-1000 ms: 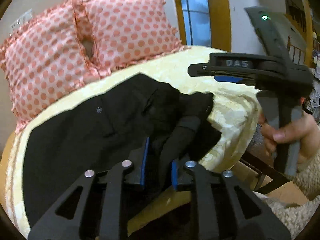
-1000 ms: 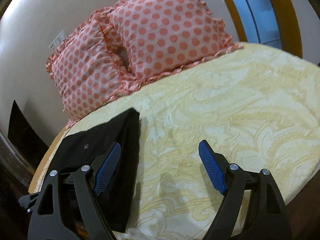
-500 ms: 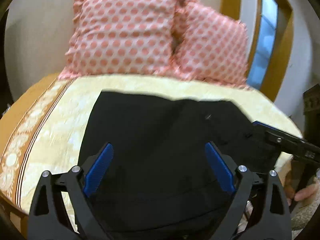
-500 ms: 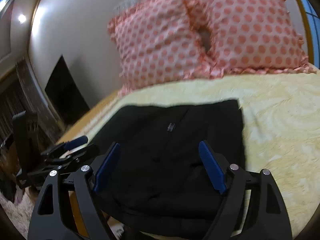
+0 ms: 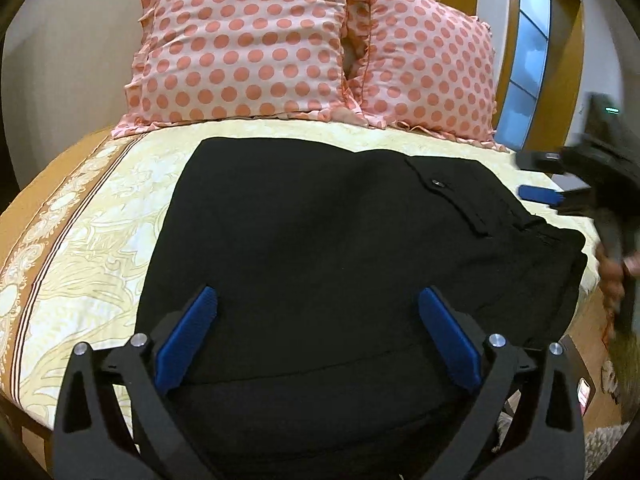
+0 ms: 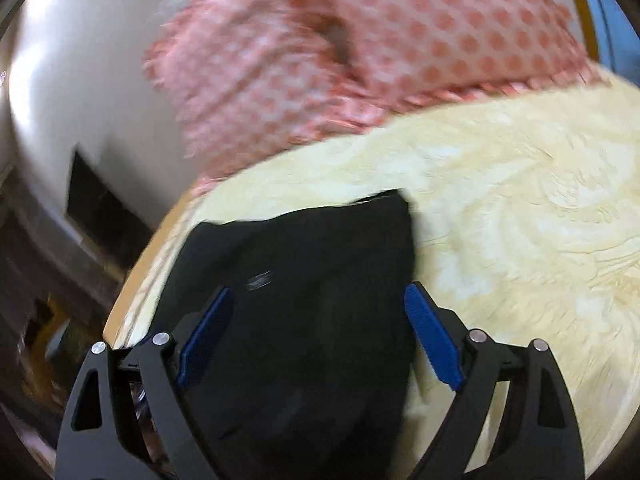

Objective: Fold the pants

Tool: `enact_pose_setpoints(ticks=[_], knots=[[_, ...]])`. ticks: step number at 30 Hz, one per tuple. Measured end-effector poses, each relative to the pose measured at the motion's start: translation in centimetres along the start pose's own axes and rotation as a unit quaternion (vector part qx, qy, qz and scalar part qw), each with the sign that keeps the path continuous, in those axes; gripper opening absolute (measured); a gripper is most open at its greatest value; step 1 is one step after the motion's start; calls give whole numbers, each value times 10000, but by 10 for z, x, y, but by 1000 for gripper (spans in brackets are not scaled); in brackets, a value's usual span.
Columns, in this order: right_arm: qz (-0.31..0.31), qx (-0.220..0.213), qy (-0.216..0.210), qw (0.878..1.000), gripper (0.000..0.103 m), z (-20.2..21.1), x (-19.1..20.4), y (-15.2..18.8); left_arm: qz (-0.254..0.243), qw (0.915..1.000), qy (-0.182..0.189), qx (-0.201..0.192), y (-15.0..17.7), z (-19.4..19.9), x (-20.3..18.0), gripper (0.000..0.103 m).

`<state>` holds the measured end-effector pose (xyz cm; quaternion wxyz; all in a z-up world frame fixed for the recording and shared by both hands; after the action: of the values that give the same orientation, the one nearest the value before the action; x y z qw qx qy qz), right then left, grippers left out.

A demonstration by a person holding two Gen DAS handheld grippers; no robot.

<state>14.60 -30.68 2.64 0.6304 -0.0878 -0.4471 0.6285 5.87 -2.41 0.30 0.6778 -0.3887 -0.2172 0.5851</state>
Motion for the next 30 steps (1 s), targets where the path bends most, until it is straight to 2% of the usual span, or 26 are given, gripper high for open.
enact_pose_setpoints(ticks=[6,11,13,15,17,21,22,23,25,28,30], knots=[[-56,598,-56,9982,80,-37,-15,-15,-29,9999,83,-70,0,1,1,101],[260,659,-148,9974,70,-43,-10,-16,-70,9999,105,-112,1,1,1,101],[456,583,-145,9971,70,-43,-7,-13,-70,9998,112,-135,1,2,1,101],[531,509,-93,9972,61,-43,-9,-13,-66,9998,125,-150,1,3,1,101],[512,439,-240,9974,40,-42,-10,-12,22,9997,217,-98,-3,5,3,101],[893,179,-340,9953,29,-32,2,-12,736,9950,652,-155,-29,21,30,100],[1100,63,-536,9925,26,-26,11,-11,931,9931,674,-244,-39,25,42,100],[1229,9,-625,9905,25,-23,16,-10,1025,9920,673,-291,-45,26,48,100],[1421,12,-447,9888,25,-21,21,-9,1250,9904,526,-275,-61,24,67,100],[1201,171,-234,9923,25,-30,11,-12,1294,9914,212,36,-78,6,83,99],[928,284,-230,9950,28,-35,0,-13,1308,9905,192,381,-85,-12,90,96]])
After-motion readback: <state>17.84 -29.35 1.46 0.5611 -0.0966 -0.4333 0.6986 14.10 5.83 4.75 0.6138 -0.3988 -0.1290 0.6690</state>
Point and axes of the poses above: each gripper's, at about its wrist camera, not at the fingertips, and z roughly against the way its jaws point, x to its left, y to its underside, the point moved 3 cm from there along -z, roughly the way its jaws point, and after that the axes turned 5 degrees about z, right-handed, at the moved point
